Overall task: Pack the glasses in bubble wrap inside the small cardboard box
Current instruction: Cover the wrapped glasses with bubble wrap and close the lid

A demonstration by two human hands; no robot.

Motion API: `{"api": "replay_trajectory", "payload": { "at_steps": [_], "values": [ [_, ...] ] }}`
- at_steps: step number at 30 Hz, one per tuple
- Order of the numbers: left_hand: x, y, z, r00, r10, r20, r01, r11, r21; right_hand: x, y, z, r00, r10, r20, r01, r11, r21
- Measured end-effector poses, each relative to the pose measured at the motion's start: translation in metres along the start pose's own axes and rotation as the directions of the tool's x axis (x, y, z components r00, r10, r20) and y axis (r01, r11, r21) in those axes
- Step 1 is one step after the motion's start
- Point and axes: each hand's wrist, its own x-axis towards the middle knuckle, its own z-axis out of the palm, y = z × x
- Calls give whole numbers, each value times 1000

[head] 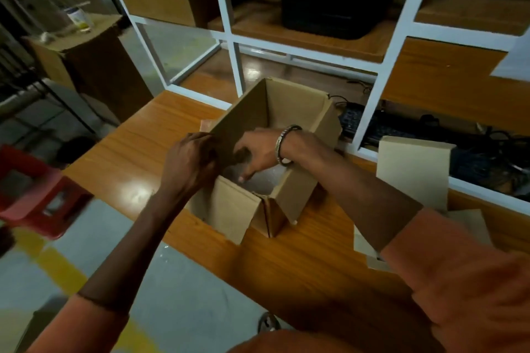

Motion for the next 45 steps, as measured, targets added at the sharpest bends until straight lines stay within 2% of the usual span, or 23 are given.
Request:
{"api": "replay_trajectory", "payload": {
  "at_steps": [3, 6, 9, 13, 16, 19, 21, 25, 29, 31, 32, 34, 36, 38, 40, 43, 45],
  "values": [
    [-3, -12, 7, 1000, -18, -13, 17, 999, -50, 23, -5, 22, 996, -5, 89, 4, 1000, 11],
    [-2, -21, 13, 999, -10, -30, 8, 996, -89, 27, 3, 23, 993, 8, 121, -20, 994, 103],
    [3, -19, 16, 999, 19, -47, -26, 989, -149, 15, 16, -2, 999, 20, -32, -14, 985, 169],
    [23, 15, 8, 999, 17, 32, -2, 900, -436, -25, 38, -48, 954, 29, -298, 85, 929, 361],
    [42, 53, 3, 996, -26, -81, -28, 794, -607, -68, 57, -72, 888, 101, -449, 153, 855, 495],
    [57, 99, -6, 982, -78, -170, -75, 670, -739, -115, 81, -82, 837, 164, -522, 271, 705, 656],
    [62, 132, -8, 987, -83, -138, -66, 577, -814, -147, 97, -80, 805, 240, -542, 335, 571, 750],
    [63, 197, 6, 1000, -16, 11, 17, 470, -882, -201, 122, -59, 753, 403, -520, 312, 478, 821],
    [46, 248, 43, 974, -22, 226, 221, 320, -922, -258, 152, -11, 694, 581, -425, 302, 301, 905],
    [30, 260, 70, 956, 17, 294, 275, 307, -911, -283, 169, 23, 662, 656, -362, 332, 176, 927],
    [23, 264, 85, 947, 43, 319, 288, 331, -899, -294, 176, 41, 656, 677, -335, 338, 134, 932],
    [11, 274, 111, 932, 56, 359, 314, 371, -874, -310, 184, 77, 700, 671, -245, 276, 63, 959],
    [3, 287, 130, 910, -15, 414, 394, 341, -854, -322, 184, 107, 759, 638, -129, 132, 43, 990],
    [-4, 297, 146, 907, -52, 418, 408, 352, -842, -332, 186, 128, 761, 642, -98, 59, 82, 995],
    [-8, 298, 161, 914, -75, 399, 395, 391, -831, -341, 194, 139, 697, 707, -117, 67, 98, 993],
    [-11, 297, 176, 881, -164, 444, 474, 289, -832, -355, 208, 150, 609, 786, -102, 152, 11, 988],
    [-15, 302, 181, 877, -205, 435, 479, 274, -834, -361, 213, 158, 599, 794, -100, 178, -10, 984]
  ]
}}
